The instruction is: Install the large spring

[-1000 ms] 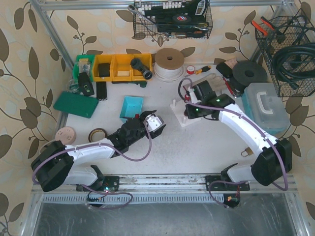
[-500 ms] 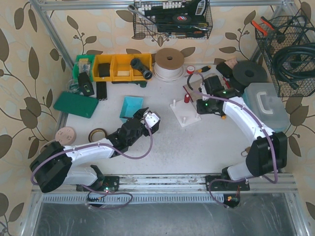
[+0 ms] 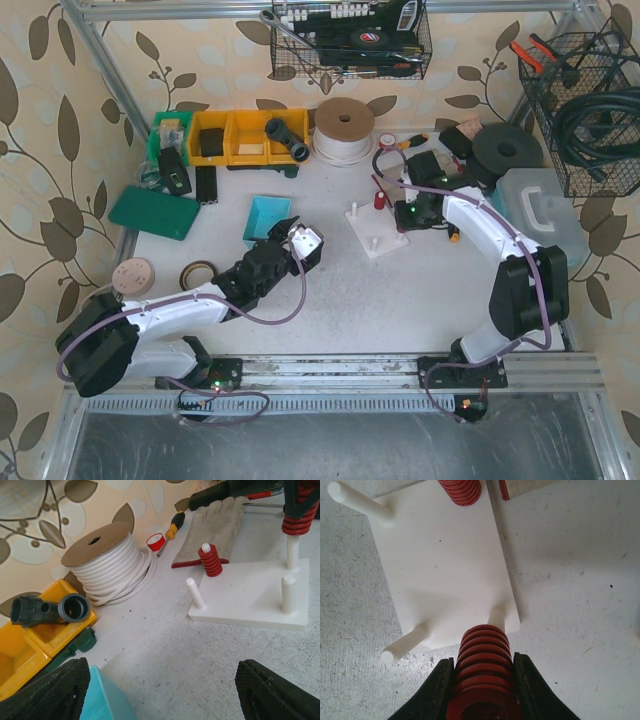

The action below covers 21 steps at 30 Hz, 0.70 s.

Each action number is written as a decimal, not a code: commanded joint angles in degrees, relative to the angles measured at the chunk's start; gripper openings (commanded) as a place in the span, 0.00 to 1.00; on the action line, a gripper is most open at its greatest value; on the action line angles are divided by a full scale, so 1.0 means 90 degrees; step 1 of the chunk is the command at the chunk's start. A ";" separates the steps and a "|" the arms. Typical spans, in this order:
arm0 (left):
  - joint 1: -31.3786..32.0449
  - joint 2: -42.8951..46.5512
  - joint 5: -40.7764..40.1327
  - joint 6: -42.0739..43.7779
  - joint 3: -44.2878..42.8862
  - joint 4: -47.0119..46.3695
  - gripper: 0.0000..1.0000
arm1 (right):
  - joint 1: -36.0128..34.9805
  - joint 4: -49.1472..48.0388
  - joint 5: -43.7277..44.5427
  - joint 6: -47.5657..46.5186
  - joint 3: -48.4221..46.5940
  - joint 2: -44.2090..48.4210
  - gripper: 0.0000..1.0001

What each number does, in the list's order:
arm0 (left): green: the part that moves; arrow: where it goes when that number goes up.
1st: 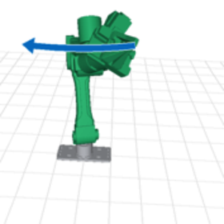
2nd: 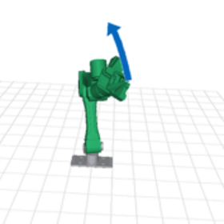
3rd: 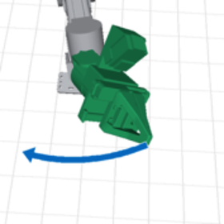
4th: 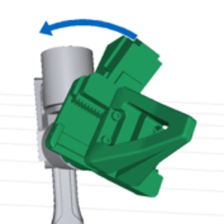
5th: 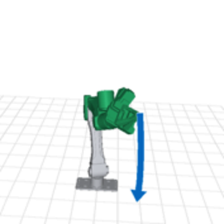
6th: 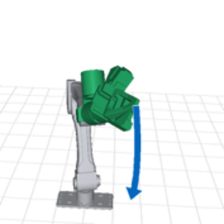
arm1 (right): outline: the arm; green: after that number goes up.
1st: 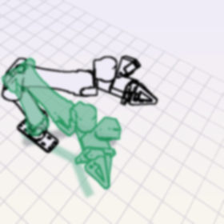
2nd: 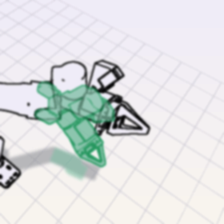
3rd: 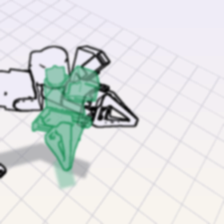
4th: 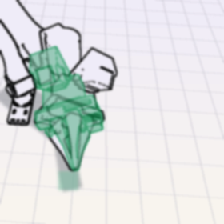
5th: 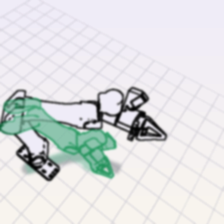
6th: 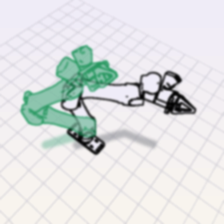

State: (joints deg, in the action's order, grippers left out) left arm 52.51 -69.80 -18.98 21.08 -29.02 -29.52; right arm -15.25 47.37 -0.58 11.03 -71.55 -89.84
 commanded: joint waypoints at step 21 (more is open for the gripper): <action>0.0025 0.0190 -0.0010 0.0031 -0.0135 -0.0020 0.82 | 0.0004 -0.0132 0.0154 -0.0005 -0.0418 -0.1288 0.11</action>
State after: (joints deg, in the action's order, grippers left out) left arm 52.51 -69.25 -19.00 21.12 -29.02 -28.36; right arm -15.14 46.70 0.45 10.87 -72.88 -99.53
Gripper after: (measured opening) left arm 0.824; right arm 0.243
